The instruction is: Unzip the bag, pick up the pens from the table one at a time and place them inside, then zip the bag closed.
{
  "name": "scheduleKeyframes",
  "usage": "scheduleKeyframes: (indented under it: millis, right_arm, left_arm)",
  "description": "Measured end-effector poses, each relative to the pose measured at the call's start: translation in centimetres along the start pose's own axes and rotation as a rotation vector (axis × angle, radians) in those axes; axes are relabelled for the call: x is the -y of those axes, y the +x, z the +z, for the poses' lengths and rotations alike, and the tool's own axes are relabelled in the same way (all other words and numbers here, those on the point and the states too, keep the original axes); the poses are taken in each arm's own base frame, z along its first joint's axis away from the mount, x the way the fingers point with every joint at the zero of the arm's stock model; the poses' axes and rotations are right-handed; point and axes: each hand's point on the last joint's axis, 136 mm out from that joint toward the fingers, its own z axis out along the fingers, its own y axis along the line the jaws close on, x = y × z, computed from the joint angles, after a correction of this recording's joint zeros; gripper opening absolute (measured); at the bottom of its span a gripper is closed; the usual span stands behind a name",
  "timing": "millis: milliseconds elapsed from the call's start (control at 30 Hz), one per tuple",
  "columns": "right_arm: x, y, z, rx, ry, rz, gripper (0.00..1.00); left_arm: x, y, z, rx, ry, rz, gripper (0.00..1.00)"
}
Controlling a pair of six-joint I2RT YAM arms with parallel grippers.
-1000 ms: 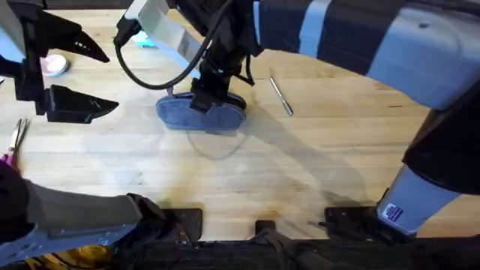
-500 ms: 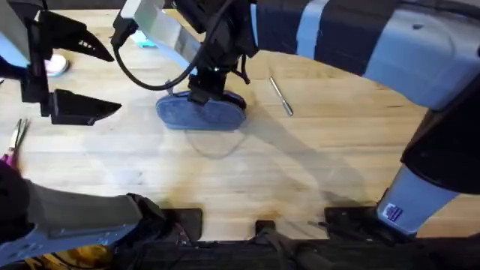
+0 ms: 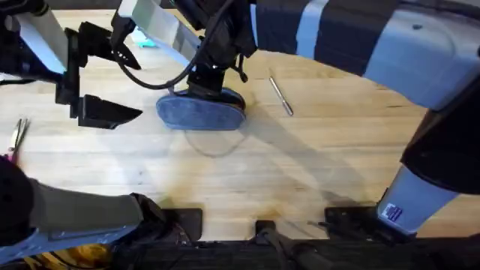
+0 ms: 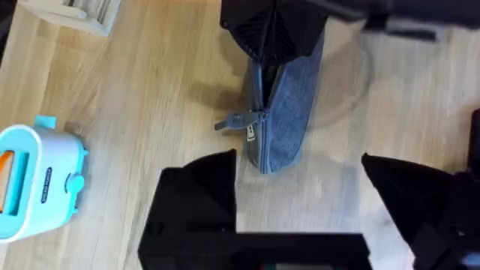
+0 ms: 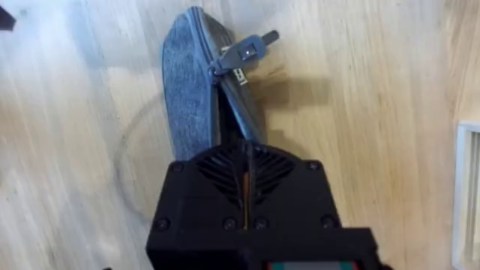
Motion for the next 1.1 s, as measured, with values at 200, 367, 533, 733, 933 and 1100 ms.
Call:
scheduleKeyframes:
  millis: [200, 367, 533, 733, 933, 1100]
  right_arm:
    - [-1.2, 0.6, 0.1, -0.019, -0.058, 0.006, 0.033]
    - [-2.1, 1.5, 2.3, -0.054, -0.103, 0.014, 0.034]
    - [-2.2, 2.1, 3.3, -0.075, -0.118, 0.020, 0.033]
    - [-2.4, 2.3, 3.3, -0.084, -0.123, 0.026, 0.989]
    - [-2.5, 2.3, 3.3, -0.088, -0.122, 0.073, 0.996]
    - [-2.5, 2.3, 3.3, -0.093, -0.122, 0.109, 0.996]
  left_arm:
    - [0.0, 0.0, 0.1, -0.001, 0.001, 0.004, 0.994]
    - [0.0, 0.0, 0.1, -0.001, 0.002, 0.003, 0.994]
    - [0.0, 0.0, 0.1, 0.000, 0.002, 0.003, 0.993]
    - [0.1, -0.1, 0.1, 0.001, 0.004, 0.001, 0.993]
    - [0.1, -0.1, 0.1, 0.001, 0.004, 0.001, 0.993]
    - [0.1, -0.1, 0.1, 0.001, 0.004, 0.001, 0.993]
